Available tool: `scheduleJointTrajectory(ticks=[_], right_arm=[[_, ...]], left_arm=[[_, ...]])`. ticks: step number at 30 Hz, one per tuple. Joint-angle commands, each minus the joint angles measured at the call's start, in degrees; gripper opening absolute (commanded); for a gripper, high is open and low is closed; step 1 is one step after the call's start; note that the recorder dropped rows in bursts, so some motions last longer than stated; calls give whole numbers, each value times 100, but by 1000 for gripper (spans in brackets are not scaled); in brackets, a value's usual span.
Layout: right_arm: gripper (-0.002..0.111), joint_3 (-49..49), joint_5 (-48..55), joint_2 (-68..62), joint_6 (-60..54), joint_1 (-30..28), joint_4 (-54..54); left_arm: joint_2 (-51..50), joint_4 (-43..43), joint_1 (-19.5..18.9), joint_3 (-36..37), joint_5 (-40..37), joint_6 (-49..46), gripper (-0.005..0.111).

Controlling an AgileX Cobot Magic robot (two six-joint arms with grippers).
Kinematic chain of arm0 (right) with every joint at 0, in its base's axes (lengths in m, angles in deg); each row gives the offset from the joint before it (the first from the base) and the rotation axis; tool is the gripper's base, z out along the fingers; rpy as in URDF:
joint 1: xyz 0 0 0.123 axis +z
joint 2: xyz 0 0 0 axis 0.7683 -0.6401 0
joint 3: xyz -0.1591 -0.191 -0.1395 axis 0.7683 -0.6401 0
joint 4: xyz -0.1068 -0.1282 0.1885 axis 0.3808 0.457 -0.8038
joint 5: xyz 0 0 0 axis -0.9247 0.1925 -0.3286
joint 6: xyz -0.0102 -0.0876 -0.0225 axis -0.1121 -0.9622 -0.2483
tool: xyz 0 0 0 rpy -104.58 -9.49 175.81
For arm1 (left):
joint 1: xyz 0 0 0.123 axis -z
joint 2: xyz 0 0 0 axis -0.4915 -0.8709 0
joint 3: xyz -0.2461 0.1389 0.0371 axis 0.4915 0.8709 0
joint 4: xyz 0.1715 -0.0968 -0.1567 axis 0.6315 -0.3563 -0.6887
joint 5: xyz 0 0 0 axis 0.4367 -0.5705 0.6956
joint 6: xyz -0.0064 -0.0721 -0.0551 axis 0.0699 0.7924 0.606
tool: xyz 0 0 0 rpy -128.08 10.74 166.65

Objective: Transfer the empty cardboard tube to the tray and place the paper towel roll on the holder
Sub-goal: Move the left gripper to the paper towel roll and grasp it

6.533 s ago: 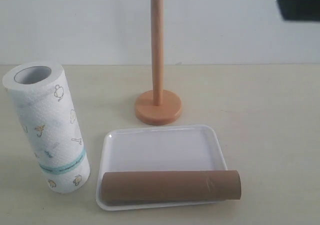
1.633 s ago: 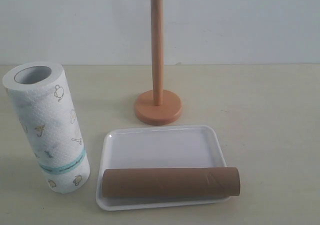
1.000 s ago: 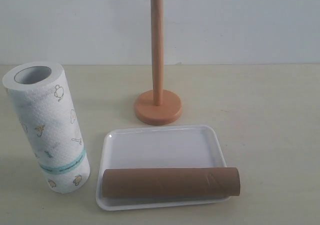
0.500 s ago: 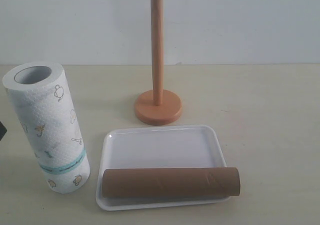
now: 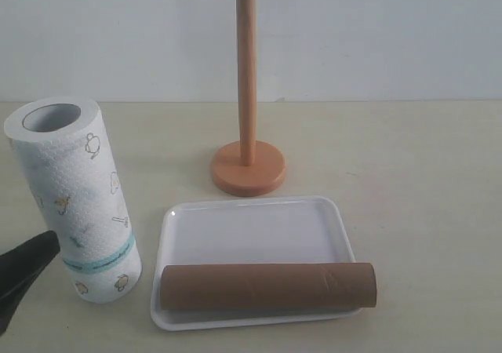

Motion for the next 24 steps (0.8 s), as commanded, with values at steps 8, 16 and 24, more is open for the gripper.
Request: scheduleJointTrajectory(ticks=[8,16,24], right_arm=[[0,2,-38,29,-6,-15,6],[0,2,-38,29,-6,-15,6],[0,2,-38,29,-6,-15,6]], left_arm=[[-2434,-1976,-13,9,1802,-2382,110],[-4030,-1920,-13,-659,2571,-2766,110],[-5155,-1352,-13,-1558,3017,-2455,110]])
